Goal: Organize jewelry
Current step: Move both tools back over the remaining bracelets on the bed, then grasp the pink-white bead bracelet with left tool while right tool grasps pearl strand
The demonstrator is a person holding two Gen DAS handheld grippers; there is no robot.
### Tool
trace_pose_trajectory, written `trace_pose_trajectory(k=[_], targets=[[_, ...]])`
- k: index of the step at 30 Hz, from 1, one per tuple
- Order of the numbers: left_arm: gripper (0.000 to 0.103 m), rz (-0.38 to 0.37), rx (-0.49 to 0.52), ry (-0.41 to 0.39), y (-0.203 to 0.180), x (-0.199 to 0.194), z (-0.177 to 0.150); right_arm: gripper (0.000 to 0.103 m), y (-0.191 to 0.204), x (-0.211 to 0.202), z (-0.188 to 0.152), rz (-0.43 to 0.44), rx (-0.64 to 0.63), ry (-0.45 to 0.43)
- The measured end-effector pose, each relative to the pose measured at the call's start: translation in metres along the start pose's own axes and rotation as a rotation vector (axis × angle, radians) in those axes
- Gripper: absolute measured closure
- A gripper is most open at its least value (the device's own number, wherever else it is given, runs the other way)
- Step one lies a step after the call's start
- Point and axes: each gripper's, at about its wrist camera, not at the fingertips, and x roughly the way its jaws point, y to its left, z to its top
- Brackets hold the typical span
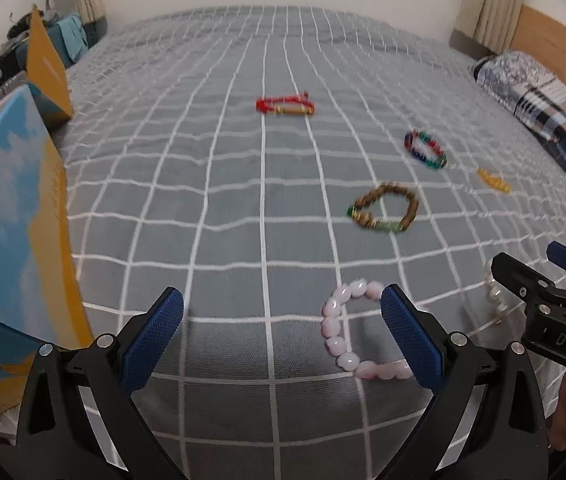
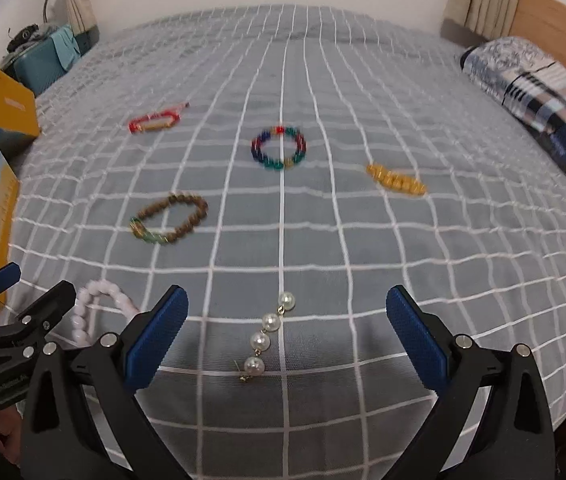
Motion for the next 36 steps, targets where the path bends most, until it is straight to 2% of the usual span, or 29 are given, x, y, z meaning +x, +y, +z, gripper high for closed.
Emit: trace_pose_trajectory(k=[7,13,15,20,22,23,25,28,29,31,34,36], targets=[[0.006,0.014,0.031,0.039,-0.007,0.026,-0.01,0.008,0.0,0.027,-0.01,0.008,0.013,0.05],[0.006,0.041,0.046,0.02,-0.01,0.033,-0.014,0.008,-0.002,0.045,-0.017,0.03,0.015,0.081],[0.008,0.035,0.041,0.019,-0.009,0.033,-0.015,0.013,-0.002,0.044,-0.019,0.038,0.014,0.077],[0.033,0.026,0.05,0.019,-0.011,0.028,-0.016,0.037,0.0,0.039,-0.02,0.05,-0.001,0.069],[0.044,0.026,0.045,0.021,-0.011,0.026,-0.016,0.052,0.0,0.036,-0.02,0.045,-0.004,0.065],[0.046,0.027,0.042,0.022,-0.01,0.025,-0.016,0.055,0.0,0.035,-0.02,0.042,-0.006,0.063],[0.051,0.027,0.039,0.024,-0.009,0.024,-0.016,0.069,-0.001,0.033,-0.02,0.037,-0.009,0.06],[0.059,0.031,0.041,0.026,-0.009,0.023,-0.016,0.081,-0.003,0.032,-0.02,0.019,-0.011,0.054],[0.062,0.034,0.041,0.026,-0.009,0.023,-0.016,0.084,-0.004,0.032,-0.02,0.016,-0.009,0.053],[0.074,0.041,0.042,0.024,-0.008,0.022,-0.016,0.092,-0.006,0.032,-0.02,0.006,-0.008,0.049],[0.092,0.056,0.053,0.01,-0.007,0.019,-0.016,0.093,-0.007,0.032,-0.02,0.005,-0.003,0.044],[0.093,0.059,0.064,-0.011,-0.008,0.015,-0.017,0.093,-0.007,0.031,-0.019,0.005,-0.001,0.037]])
